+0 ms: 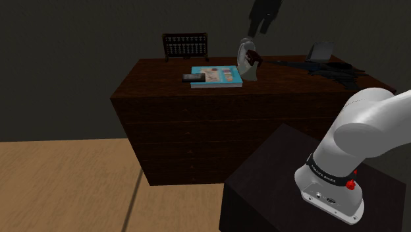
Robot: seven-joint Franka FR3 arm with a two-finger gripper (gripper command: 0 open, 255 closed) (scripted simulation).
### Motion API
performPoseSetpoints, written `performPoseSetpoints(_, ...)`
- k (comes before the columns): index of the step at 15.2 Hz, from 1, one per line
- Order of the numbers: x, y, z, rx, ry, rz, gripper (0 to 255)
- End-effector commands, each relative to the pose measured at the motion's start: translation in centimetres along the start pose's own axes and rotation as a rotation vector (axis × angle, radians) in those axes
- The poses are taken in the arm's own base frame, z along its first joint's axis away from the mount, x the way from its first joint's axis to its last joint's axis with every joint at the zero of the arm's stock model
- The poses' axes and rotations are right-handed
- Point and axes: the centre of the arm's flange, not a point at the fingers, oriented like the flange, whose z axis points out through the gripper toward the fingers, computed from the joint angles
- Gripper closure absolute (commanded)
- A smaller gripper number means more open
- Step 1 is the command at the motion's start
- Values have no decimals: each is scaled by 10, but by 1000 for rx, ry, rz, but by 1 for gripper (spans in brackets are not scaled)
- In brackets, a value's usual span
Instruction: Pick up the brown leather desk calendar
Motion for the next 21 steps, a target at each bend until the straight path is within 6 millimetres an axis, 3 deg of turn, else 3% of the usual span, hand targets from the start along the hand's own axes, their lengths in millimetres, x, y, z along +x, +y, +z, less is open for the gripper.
performPoseSetpoints(1, 0, 0, 0, 0, 0, 0, 0)
performPoseSetpoints(11, 62, 107, 51, 2, -21, 246, 0)
performPoseSetpoints(21, 95, 226, 102, 5, -42, 493, 0)
